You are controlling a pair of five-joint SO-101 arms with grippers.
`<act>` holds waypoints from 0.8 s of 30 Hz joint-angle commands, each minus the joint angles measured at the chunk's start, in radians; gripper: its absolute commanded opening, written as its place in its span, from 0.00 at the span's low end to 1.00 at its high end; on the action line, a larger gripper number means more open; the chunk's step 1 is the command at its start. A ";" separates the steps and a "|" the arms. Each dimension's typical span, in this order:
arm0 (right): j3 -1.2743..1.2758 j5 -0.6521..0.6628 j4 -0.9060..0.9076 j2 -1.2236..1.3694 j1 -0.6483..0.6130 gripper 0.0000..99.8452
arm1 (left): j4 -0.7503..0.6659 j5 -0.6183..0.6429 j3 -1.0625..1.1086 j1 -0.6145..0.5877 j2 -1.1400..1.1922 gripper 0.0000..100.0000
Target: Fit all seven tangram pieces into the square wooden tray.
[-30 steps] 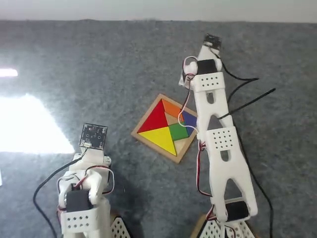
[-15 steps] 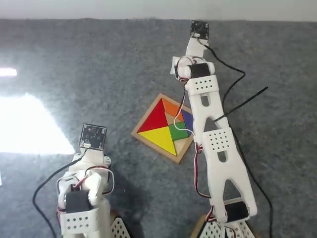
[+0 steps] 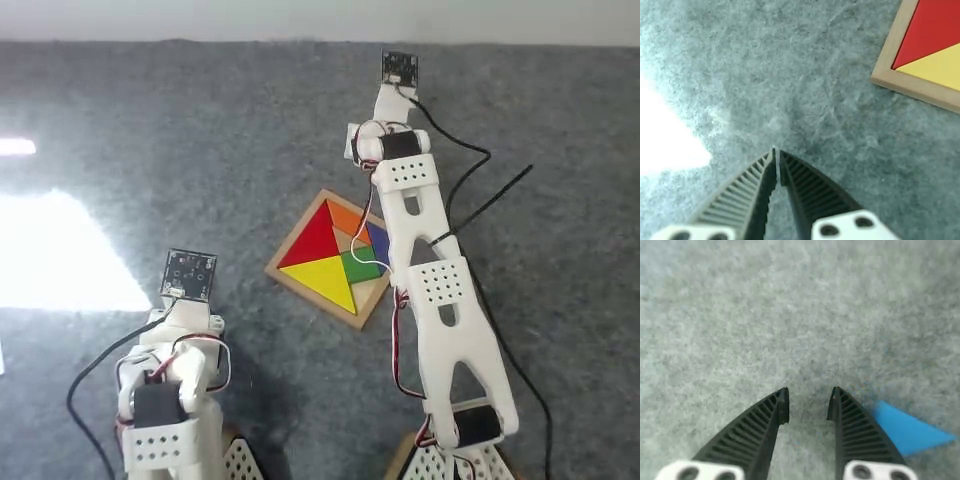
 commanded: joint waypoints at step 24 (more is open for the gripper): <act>-0.120 -0.058 0.489 -0.315 0.036 0.15 | 0.005 -0.006 -0.015 0.005 -0.020 0.01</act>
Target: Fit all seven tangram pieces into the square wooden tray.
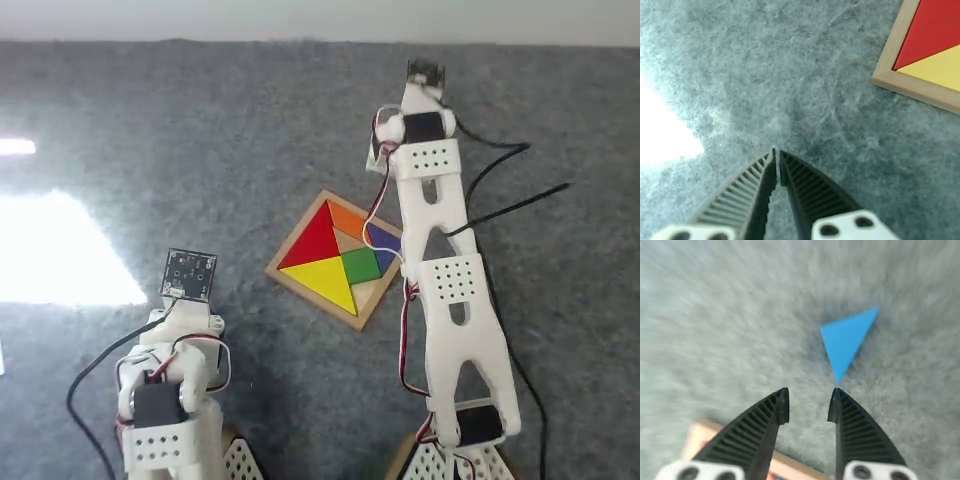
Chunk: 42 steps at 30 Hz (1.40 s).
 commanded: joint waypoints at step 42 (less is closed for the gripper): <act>-0.020 0.052 0.088 0.068 0.127 0.15 | 0.005 -0.006 -0.015 0.005 -0.020 0.01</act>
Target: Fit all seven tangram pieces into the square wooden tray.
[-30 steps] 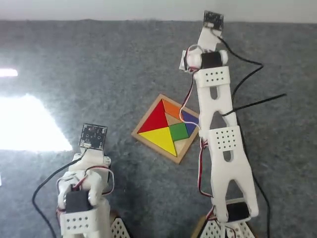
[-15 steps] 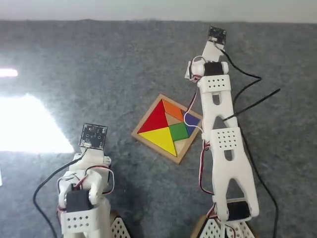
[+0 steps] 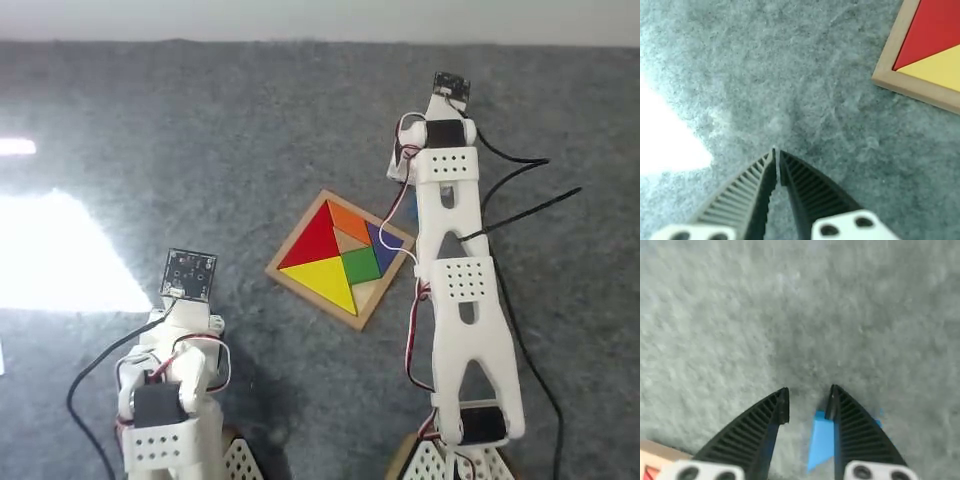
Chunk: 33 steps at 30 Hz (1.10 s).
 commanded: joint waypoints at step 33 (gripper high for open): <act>1.499 -0.543 -0.369 -1.205 -0.068 0.37 | 0.005 -0.006 -0.015 0.005 -0.020 0.01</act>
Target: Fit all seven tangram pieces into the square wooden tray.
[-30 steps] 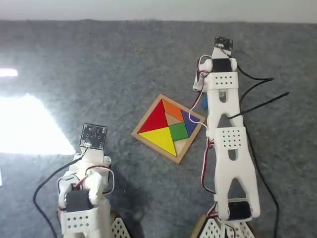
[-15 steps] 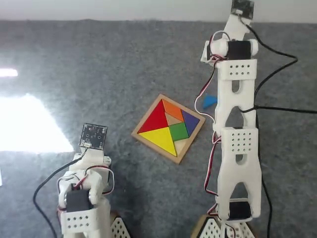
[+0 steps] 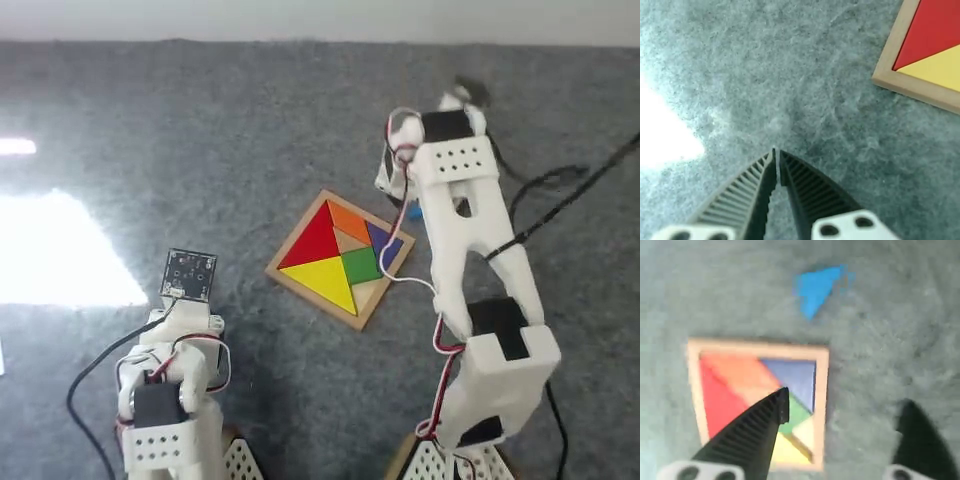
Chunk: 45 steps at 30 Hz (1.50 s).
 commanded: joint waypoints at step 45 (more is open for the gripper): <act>-0.703 -0.298 -0.025 0.734 0.114 0.23 | 0.005 -0.005 -0.015 0.005 -0.020 0.01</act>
